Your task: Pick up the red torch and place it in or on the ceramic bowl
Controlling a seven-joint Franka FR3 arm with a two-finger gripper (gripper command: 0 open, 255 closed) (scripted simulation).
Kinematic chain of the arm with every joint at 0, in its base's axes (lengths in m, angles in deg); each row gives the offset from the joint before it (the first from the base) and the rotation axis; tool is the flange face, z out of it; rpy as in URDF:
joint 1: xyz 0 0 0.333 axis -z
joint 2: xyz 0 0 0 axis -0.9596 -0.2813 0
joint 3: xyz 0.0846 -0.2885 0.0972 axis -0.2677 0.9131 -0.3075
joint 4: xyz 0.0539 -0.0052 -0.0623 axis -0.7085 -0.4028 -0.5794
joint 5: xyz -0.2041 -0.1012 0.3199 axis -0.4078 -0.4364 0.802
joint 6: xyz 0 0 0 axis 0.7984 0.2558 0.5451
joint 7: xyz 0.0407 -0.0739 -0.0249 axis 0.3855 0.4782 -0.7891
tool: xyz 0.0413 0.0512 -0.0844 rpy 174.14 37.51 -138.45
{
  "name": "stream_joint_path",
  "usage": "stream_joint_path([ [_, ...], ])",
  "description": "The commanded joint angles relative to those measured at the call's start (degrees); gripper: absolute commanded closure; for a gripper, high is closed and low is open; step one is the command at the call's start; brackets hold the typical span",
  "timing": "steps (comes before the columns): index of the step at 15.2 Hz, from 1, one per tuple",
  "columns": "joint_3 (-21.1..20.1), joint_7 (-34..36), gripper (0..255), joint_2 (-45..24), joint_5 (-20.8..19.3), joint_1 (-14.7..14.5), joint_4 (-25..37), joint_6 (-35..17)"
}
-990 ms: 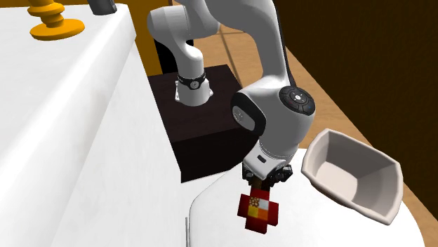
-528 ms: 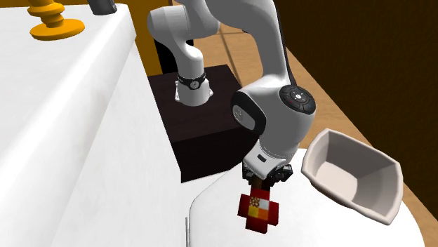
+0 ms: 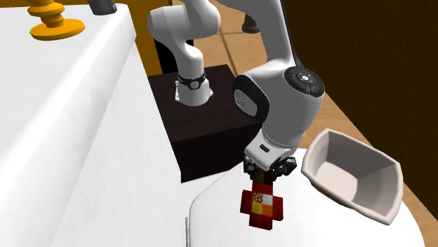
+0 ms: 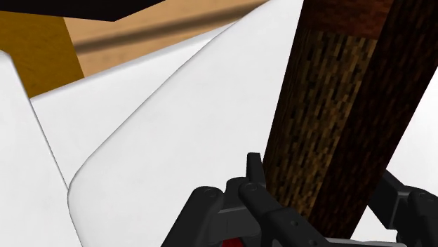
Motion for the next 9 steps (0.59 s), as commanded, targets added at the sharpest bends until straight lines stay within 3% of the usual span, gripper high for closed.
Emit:
stream_joint_path([
  [1,-0.5,-0.7,255,1.5,0.9,0.3,0.1,1.6],
  [9,-1.8,-3.2,255,7.1,4.3,1.1,0.4,7.1],
])
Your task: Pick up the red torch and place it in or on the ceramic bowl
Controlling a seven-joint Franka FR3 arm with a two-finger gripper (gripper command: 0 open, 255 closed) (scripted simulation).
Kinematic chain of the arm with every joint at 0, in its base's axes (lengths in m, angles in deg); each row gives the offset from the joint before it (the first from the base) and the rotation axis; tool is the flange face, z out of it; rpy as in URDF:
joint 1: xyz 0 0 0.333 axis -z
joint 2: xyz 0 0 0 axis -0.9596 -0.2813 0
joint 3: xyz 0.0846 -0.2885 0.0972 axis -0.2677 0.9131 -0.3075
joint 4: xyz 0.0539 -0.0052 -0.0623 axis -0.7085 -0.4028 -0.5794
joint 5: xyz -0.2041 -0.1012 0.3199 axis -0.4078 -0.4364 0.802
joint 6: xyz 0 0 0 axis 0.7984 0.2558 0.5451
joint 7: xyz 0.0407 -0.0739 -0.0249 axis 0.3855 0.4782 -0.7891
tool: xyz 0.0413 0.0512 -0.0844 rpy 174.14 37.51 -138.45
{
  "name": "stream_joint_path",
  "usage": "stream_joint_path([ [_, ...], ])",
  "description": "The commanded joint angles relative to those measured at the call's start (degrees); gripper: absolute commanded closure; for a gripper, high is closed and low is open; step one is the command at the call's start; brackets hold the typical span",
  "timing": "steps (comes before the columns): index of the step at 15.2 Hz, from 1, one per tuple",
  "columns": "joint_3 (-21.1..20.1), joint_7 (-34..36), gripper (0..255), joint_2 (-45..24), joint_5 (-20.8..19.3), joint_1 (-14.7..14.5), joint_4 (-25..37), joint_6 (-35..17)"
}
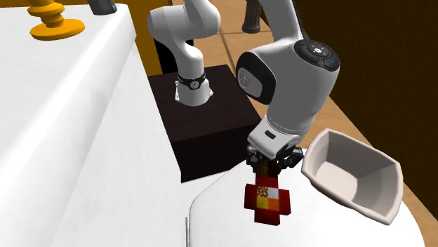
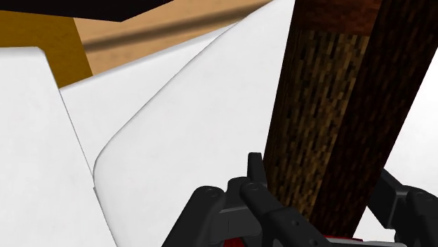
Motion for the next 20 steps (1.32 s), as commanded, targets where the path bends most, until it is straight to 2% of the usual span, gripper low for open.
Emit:
stream_joint_path([
  [1,-0.3,-0.7,255,1.6,0.9,0.2,0.1,1.5],
  [16,-0.9,-4.1,255,10.2,5.2,0.5,3.1,12.7],
  [20,-3.3,2.0,255,5.3,3.3,-2.1,9.1,14.3],
])
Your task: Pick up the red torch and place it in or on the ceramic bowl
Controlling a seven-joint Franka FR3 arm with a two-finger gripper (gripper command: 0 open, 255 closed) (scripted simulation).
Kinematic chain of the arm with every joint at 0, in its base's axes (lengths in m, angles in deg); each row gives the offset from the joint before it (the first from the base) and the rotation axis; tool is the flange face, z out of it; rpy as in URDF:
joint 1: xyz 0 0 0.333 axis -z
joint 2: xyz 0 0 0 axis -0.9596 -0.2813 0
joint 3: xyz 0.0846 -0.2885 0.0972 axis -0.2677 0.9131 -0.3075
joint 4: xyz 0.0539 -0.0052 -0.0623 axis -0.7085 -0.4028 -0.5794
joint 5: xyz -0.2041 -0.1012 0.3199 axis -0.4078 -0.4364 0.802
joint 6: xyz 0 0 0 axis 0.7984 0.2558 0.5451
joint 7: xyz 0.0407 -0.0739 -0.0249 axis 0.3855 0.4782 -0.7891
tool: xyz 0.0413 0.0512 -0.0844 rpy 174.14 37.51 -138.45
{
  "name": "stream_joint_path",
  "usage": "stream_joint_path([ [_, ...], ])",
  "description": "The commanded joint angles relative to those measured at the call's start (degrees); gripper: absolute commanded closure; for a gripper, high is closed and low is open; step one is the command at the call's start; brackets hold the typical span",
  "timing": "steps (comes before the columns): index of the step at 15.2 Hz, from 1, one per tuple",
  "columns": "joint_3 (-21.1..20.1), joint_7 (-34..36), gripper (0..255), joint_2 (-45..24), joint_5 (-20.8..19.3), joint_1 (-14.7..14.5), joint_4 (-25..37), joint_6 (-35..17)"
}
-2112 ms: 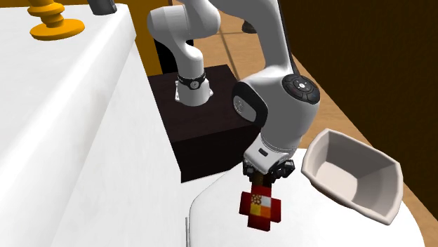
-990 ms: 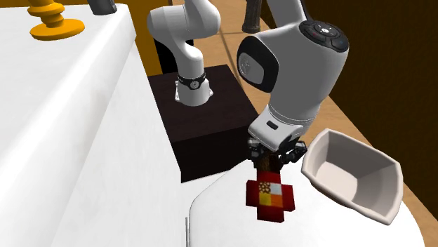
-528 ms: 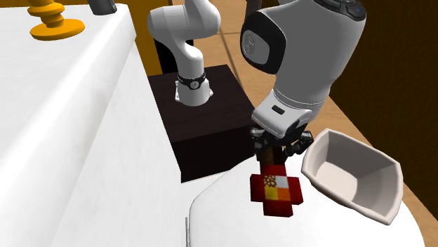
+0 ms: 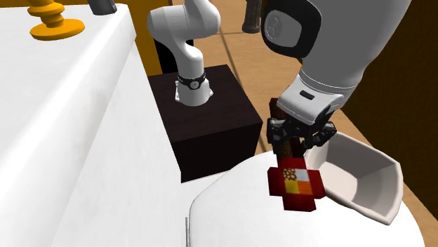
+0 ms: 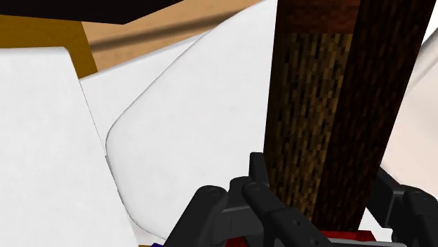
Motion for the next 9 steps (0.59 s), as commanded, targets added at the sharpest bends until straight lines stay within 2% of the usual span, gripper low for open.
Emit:
stream_joint_path([
  [1,-1.0,3.2,255,-3.4,-1.4,-1.3,3.9,0.8],
  [9,-3.3,14.0,255,-15.3,-6.3,-8.1,19.7,6.1],
])
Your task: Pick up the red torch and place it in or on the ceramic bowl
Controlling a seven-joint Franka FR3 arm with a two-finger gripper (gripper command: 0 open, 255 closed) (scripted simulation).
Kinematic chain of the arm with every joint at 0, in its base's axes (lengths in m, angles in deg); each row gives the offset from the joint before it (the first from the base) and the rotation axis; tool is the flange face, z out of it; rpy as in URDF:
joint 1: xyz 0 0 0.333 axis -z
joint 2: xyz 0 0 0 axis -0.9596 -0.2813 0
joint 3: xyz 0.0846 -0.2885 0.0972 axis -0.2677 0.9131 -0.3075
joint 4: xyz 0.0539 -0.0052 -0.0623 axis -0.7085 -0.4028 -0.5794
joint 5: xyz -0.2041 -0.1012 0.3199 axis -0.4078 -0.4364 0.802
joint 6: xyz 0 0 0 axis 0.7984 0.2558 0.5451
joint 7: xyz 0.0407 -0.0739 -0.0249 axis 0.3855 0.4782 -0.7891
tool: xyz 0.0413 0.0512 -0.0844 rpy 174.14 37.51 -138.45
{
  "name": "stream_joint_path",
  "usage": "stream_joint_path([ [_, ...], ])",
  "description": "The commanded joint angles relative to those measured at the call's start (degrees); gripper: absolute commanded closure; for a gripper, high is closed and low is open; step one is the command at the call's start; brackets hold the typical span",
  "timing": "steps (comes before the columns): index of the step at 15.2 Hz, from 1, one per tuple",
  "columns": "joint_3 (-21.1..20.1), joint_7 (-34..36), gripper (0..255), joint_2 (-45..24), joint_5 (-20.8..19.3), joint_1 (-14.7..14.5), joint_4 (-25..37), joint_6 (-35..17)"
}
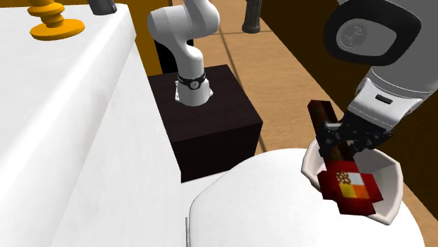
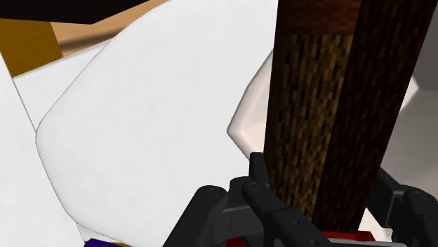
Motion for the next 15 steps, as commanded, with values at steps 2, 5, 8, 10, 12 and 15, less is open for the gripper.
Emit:
stream_joint_path([
  [2,-0.5,4.0,255,-5.3,-2.0,-3.3,7.6,2.9],
  [5,-0.5,6.9,255,-10.6,-3.7,-6.5,15.5,5.9],
  [8,-0.3,7.4,255,-11.8,-4.1,-7.0,15.8,5.0],
  [10,-0.1,7.7,255,-12.5,-4.5,-7.1,15.2,3.9],
  [12,0.1,7.9,255,-13.3,-4.8,-7.2,14.8,2.7],
  [15,0.4,8.3,255,-14.5,-5.4,-7.4,14.1,1.0],
])
